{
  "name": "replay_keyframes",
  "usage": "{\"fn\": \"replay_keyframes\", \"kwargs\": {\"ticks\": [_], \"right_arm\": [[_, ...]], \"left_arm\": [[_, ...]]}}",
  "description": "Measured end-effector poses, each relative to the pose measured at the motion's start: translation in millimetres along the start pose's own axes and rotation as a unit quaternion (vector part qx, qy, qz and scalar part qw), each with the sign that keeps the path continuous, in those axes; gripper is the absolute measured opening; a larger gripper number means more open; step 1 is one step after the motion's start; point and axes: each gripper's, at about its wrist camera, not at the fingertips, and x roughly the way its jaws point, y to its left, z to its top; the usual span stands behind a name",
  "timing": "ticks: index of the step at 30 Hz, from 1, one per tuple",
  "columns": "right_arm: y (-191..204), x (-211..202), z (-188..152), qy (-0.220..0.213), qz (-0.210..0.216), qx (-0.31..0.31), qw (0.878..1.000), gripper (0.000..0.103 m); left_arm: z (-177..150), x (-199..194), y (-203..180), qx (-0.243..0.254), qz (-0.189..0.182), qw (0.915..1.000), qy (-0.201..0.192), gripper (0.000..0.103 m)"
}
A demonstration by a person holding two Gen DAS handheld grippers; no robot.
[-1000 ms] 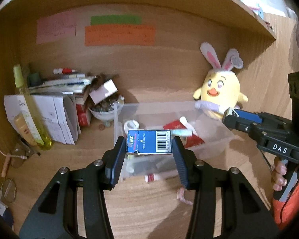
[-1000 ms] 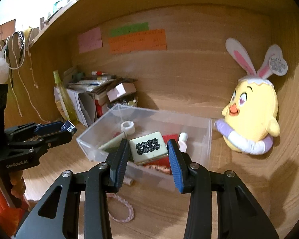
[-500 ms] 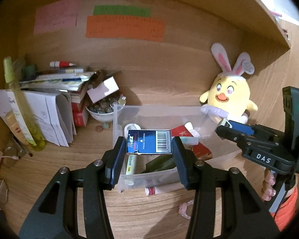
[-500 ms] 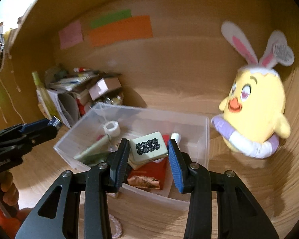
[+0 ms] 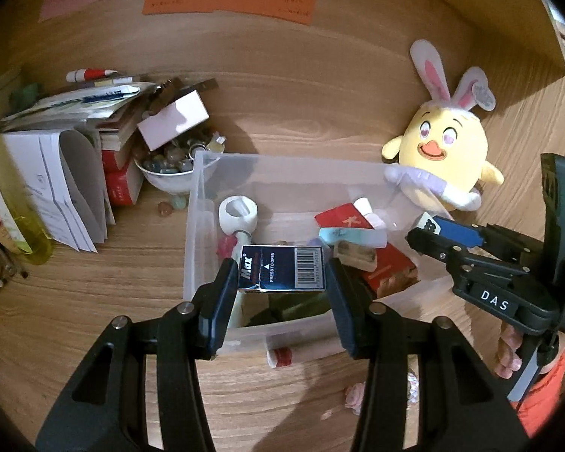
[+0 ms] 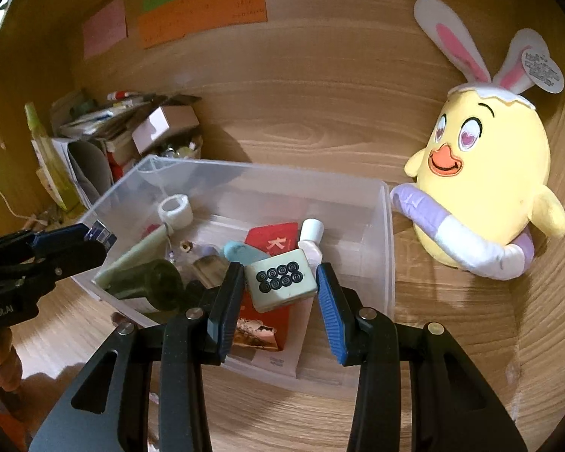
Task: Organize objects
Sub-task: 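Open both tools to drop the Max box and domino tile into the bin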
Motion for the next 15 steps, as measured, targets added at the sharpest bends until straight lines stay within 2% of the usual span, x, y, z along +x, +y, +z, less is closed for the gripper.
{"fn": "replay_keyframes", "kwargs": {"ticks": [11, 13, 15], "right_arm": [[8.1, 5.8, -2.3, 0.008, -0.012, -0.014, 1.000, 0.036], [8.6, 5.6, -2.0, 0.007, -0.012, -0.016, 1.000, 0.036], [8.6, 5.6, -1.7, 0.008, -0.012, -0.016, 1.000, 0.041]], "left_arm": [[0.2, 3.3, -1.0, 0.004, 0.002, 1.0000, 0.001, 0.047], [-0.1, 3.0, -1.2, 0.003, 0.000, 1.0000, 0.002, 0.050], [-0.8, 2.3, -1.6, 0.001, -0.003, 1.0000, 0.004, 0.052]]}}
